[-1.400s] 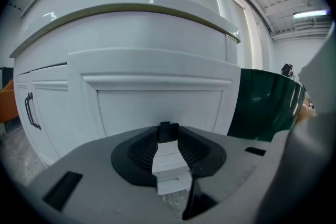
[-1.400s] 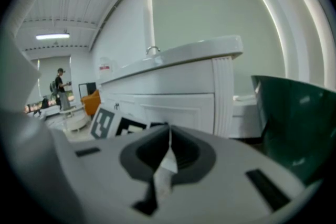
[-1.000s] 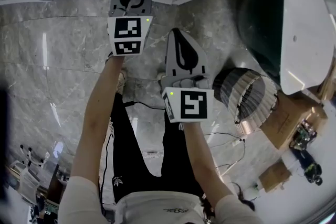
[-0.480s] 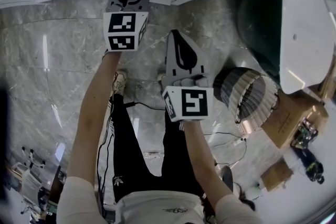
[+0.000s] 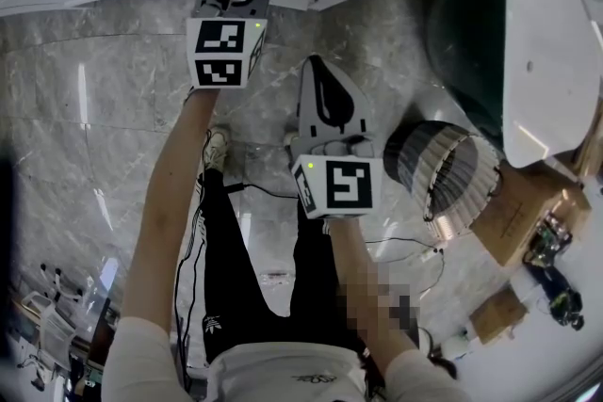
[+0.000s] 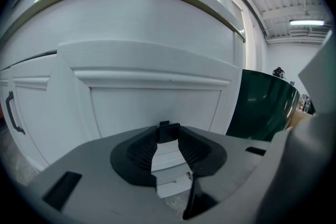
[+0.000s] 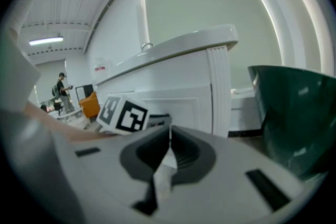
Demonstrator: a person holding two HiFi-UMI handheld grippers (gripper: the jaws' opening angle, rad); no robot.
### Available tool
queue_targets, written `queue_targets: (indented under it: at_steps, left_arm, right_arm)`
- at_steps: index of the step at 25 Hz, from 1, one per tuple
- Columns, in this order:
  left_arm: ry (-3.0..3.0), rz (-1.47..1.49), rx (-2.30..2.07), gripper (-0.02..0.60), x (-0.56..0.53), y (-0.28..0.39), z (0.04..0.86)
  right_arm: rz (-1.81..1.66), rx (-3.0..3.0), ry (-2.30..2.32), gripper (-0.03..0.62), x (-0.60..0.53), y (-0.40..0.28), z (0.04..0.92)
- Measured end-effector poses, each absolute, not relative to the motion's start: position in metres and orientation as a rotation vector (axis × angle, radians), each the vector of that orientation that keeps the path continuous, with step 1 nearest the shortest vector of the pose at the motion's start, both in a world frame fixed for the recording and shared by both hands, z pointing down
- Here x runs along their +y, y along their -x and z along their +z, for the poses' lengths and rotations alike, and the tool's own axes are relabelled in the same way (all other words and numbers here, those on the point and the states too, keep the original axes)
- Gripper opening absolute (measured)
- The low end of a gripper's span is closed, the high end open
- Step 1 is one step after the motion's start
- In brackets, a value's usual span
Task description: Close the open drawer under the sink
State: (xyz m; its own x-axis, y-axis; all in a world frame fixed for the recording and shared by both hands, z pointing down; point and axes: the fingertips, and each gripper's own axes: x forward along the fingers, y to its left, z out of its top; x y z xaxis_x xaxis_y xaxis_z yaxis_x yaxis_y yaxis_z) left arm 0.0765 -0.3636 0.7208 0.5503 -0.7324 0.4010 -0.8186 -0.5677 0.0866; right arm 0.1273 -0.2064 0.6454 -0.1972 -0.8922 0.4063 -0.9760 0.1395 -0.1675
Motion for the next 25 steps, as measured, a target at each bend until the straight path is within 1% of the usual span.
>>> queue_targets:
  at_steps: [6, 9, 12, 20, 25]
  left_arm:
    - [-2.519, 0.498, -1.274, 0.160, -0.365, -0.078, 0.722]
    - [-2.520, 0.479, -1.276, 0.241, -0.360, -0.083, 0.719]
    - [-2.495, 0.448, -1.254, 0.279, -0.350, -0.088, 0.716]
    - [-2.453, 0.439, -1.315, 0.289, -0.330, -0.075, 0.690]
    - [-2.486, 0.429, -1.339, 0.290, -0.328, -0.069, 0.632]
  right_arm:
    - [0.610, -2.194, -1.844, 0.031, -0.198, -0.126, 0.648]
    - [0.606, -2.201, -1.838, 0.031, -0.193, -0.123, 0.645]
    - [0.602, -2.202, -1.844, 0.031, -0.188, -0.123, 0.642]
    - [0.610, -2.220, -1.904, 0.031, -0.171, -0.129, 0.607]
    - [0.472, -2.287, -1.896, 0.031, -0.183, -0.126, 0.549]
